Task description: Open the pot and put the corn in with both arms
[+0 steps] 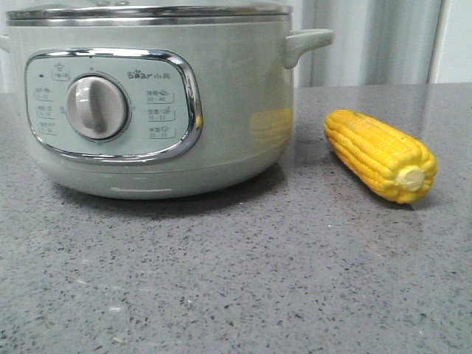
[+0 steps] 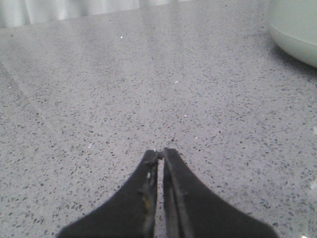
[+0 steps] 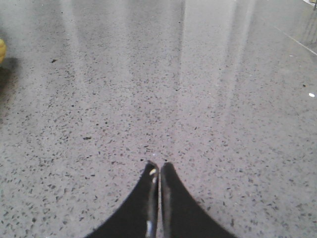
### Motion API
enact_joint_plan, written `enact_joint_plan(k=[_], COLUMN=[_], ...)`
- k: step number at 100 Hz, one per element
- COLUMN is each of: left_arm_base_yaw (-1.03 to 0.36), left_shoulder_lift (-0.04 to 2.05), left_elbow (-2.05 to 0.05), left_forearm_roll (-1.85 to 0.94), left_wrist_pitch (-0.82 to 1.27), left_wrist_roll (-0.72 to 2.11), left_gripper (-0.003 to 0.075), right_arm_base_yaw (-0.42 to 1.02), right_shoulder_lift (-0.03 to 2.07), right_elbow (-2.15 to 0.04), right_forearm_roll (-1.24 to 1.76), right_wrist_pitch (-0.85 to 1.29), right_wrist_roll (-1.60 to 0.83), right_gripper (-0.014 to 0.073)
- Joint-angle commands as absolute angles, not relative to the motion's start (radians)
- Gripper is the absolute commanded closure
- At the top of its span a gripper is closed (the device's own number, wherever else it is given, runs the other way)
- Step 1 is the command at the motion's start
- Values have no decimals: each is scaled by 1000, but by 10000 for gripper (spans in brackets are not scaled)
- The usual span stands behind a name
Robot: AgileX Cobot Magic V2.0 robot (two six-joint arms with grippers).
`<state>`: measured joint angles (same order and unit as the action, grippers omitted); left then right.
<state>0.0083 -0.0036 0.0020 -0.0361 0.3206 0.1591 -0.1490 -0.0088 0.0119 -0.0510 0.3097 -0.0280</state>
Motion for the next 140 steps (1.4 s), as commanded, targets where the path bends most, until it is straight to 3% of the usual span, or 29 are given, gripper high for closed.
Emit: enact_joint_plan(k=[1, 23, 84, 140], left_arm_base_yaw=[6, 6, 6, 6], left_shoulder_lift=[-38, -38, -38, -38], left_elbow=[8, 8, 8, 8], left_forearm_roll=[-45, -32, -42, -42], left_wrist_pitch=[272, 259, 91, 36], left_wrist_roll=[154, 154, 154, 154], left_gripper=[741, 741, 741, 741], right_arm_base_yaw=[-157, -157, -157, -157], right_shoulder_lift=[-32, -32, -32, -32], right_elbow=[32, 32, 32, 32], right_forearm_roll=[-63, -63, -13, -14], right_wrist_pitch=[290, 281, 0, 0], right_wrist_roll=[-31, -31, -31, -31], right_gripper=[667, 667, 667, 667])
